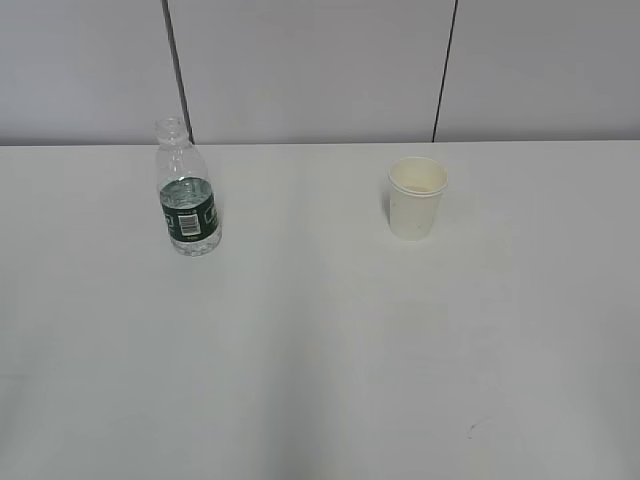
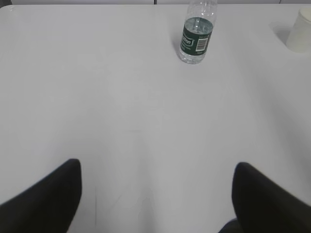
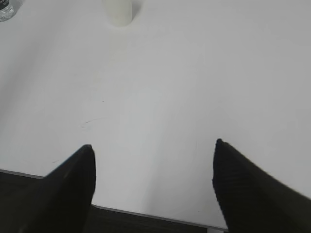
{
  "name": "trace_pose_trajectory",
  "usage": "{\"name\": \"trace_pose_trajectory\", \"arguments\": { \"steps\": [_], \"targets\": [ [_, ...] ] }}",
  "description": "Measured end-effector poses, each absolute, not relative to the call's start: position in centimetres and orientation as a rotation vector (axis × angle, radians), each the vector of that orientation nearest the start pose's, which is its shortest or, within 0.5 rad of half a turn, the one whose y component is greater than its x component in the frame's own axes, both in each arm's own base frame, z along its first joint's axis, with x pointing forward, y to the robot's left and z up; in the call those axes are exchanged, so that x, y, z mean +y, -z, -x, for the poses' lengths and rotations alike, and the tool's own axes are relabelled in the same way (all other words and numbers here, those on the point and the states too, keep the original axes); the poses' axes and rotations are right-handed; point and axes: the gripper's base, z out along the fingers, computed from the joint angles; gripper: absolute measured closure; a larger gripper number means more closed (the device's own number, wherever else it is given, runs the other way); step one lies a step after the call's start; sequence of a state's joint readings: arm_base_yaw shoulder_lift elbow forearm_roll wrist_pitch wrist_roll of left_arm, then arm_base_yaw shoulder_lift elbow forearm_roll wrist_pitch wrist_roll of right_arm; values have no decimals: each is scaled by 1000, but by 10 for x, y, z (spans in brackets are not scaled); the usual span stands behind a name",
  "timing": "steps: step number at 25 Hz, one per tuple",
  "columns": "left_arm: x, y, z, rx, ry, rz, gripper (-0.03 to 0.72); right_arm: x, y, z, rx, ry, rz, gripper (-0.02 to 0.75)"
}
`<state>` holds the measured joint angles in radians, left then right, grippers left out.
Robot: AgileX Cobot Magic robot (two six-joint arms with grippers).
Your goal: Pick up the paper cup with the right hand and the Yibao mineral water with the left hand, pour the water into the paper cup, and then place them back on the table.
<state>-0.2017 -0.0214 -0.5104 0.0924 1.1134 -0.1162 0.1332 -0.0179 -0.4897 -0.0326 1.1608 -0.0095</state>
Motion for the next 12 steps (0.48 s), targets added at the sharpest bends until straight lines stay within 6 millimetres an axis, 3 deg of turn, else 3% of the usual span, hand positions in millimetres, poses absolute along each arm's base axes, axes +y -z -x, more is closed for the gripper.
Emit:
{"name": "trace_pose_trajectory", "arguments": {
  "steps": [7, 12],
  "targets": [
    [10, -276, 10, 2061, 88, -80, 113, -4, -266, 10, 2129, -27, 138, 152],
    [9, -276, 10, 2062, 93, -80, 113, -3, -266, 10, 2136, 43, 10, 152]
  ]
}}
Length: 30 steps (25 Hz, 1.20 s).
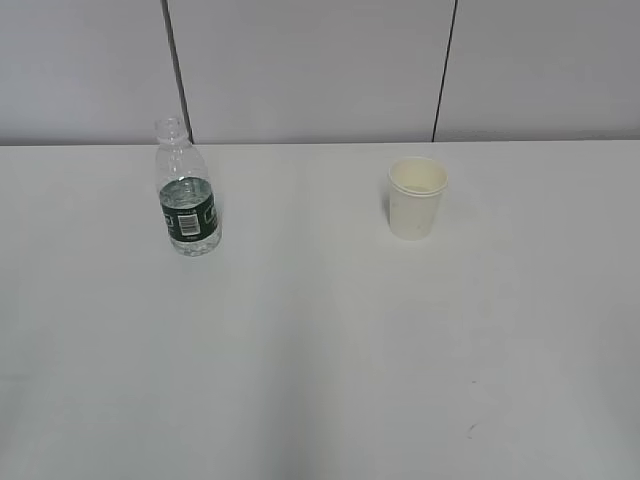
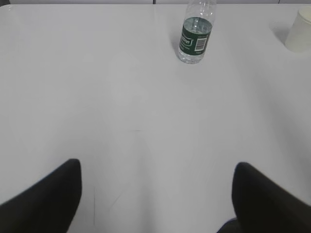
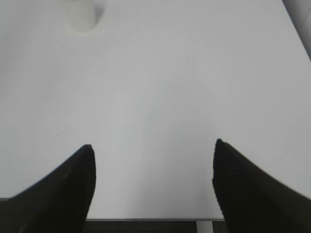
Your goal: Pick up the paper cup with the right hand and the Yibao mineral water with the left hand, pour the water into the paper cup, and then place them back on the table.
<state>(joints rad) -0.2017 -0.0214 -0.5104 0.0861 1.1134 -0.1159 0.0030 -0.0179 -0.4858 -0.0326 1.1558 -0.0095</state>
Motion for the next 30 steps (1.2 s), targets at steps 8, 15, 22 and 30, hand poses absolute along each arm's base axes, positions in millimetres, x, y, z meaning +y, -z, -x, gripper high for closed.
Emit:
{"name": "trace_pose_trajectory", "arguments": {
  "steps": [8, 15, 22, 30],
  "targets": [
    [9, -276, 10, 2062, 94, -81, 113, -2, -266, 10, 2131, 93, -80, 152],
    [9, -276, 10, 2062, 93, -84, 113, -2, -266, 10, 2129, 93, -79, 152],
    [9, -276, 10, 2062, 94, -85, 113, -2, -266, 10, 2129, 93, -79, 152],
    [9, -276, 10, 2062, 94, -85, 113, -2, -266, 10, 2129, 93, -79, 153]
  ]
}}
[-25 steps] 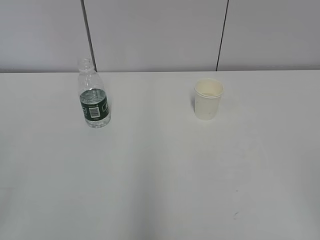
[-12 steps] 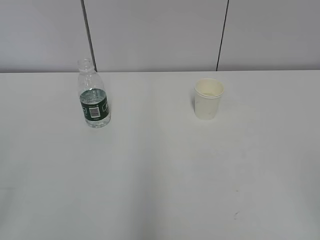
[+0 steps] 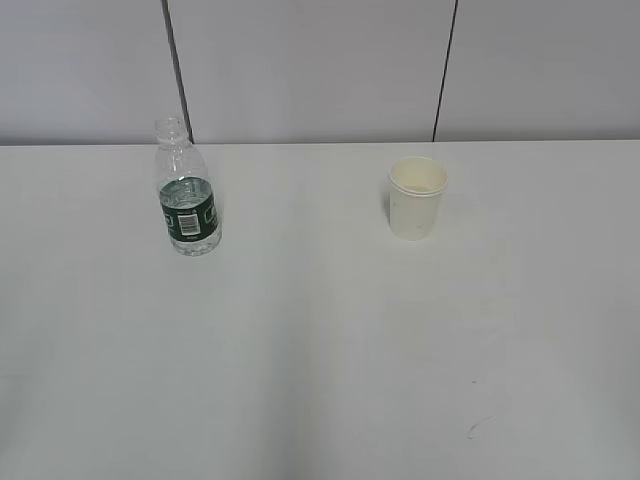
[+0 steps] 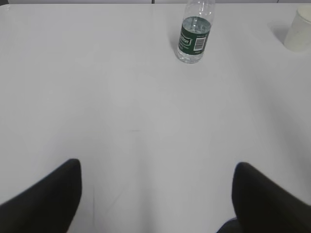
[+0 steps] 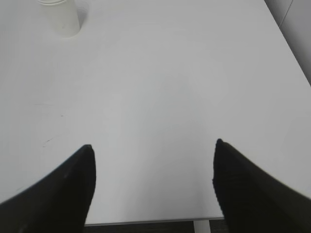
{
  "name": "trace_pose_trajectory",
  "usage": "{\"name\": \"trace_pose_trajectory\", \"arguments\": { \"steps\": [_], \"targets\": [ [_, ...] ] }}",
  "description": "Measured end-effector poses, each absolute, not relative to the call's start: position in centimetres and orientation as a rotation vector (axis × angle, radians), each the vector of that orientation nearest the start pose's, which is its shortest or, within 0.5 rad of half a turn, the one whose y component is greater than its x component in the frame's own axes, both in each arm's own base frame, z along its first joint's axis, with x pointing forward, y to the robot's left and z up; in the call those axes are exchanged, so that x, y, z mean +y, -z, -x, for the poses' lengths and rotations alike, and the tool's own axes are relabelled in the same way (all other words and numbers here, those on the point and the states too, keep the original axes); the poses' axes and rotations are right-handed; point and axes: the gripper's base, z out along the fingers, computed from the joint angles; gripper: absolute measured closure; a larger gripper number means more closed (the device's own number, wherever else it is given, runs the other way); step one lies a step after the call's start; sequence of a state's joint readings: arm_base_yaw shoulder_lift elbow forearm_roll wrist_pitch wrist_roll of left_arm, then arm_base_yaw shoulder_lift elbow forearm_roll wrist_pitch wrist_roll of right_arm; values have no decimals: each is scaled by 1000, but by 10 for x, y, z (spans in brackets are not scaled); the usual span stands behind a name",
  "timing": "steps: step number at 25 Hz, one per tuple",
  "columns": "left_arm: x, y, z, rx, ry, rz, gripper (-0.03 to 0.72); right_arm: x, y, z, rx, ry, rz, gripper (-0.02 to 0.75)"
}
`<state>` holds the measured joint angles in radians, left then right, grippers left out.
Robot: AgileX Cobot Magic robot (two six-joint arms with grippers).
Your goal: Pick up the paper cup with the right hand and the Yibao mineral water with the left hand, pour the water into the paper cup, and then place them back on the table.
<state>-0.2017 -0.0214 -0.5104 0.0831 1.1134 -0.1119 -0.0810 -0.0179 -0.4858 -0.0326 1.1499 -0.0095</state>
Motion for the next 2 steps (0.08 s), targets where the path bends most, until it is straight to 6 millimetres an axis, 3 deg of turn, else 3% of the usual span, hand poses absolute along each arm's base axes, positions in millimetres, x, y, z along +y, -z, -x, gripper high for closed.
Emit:
{"name": "trace_pose_trajectory", "arguments": {
  "steps": [2],
  "targets": [
    [9, -276, 10, 2062, 94, -85, 113, -2, -266, 10, 2129, 93, -79, 152]
  ]
}}
